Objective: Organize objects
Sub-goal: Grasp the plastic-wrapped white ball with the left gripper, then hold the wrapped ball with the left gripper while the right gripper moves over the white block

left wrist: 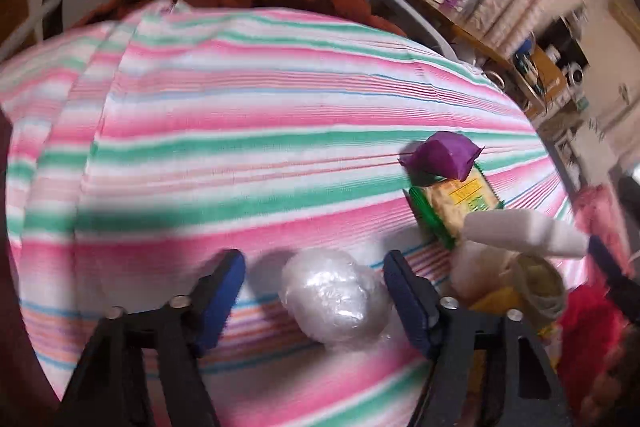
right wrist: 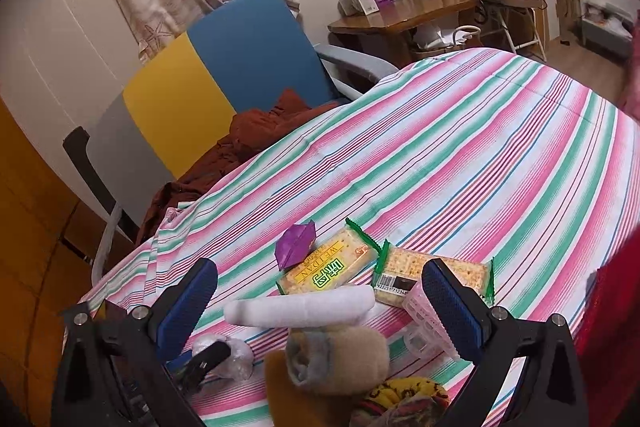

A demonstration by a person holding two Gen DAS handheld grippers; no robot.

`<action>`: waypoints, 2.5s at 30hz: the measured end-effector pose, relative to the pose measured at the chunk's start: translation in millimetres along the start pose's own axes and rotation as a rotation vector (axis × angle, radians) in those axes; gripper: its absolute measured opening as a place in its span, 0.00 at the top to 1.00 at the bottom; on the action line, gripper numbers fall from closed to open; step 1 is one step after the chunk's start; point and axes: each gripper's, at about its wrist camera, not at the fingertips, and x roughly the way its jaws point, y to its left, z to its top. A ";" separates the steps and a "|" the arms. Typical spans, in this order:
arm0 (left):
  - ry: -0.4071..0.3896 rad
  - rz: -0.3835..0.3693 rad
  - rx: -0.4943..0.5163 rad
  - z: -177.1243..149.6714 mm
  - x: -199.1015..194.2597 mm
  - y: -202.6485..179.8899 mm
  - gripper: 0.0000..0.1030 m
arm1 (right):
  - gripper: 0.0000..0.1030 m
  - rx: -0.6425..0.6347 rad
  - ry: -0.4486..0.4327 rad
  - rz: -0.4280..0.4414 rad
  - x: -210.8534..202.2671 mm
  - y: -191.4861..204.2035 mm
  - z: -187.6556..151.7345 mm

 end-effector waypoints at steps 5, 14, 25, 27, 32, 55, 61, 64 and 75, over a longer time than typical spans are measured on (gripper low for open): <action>-0.007 0.005 0.076 -11.0 -7.9 4.2 0.53 | 0.00 0.011 -0.001 -0.006 0.8 -1.8 1.4; -0.021 0.007 0.188 -54.4 -39.0 2.9 0.54 | 0.00 -0.022 0.073 0.012 20.4 10.3 0.2; -0.039 0.001 0.202 -84.8 -76.8 10.6 0.58 | 0.00 0.050 0.202 0.456 28.9 22.8 -6.6; -0.050 -0.007 0.204 -87.5 -84.8 10.3 0.60 | 0.00 0.068 0.210 0.416 32.4 18.0 -6.5; -0.083 -0.034 0.210 -94.1 -105.4 16.4 0.65 | 0.00 -0.059 0.217 0.368 31.7 40.6 -12.7; -0.121 -0.156 0.249 -126.6 -159.6 28.5 0.65 | 0.00 -0.962 0.592 0.242 77.4 161.6 -108.1; -0.052 -0.113 0.254 -124.8 -128.4 22.6 0.45 | 0.00 -0.977 0.624 0.240 86.9 161.7 -104.5; -0.033 -0.076 0.242 -126.3 -119.6 27.0 0.42 | 0.00 -1.017 0.687 0.273 94.7 165.0 -111.2; -0.004 -0.034 0.231 -110.5 -87.8 21.3 0.47 | 0.20 -0.975 0.695 0.266 121.5 153.9 -116.1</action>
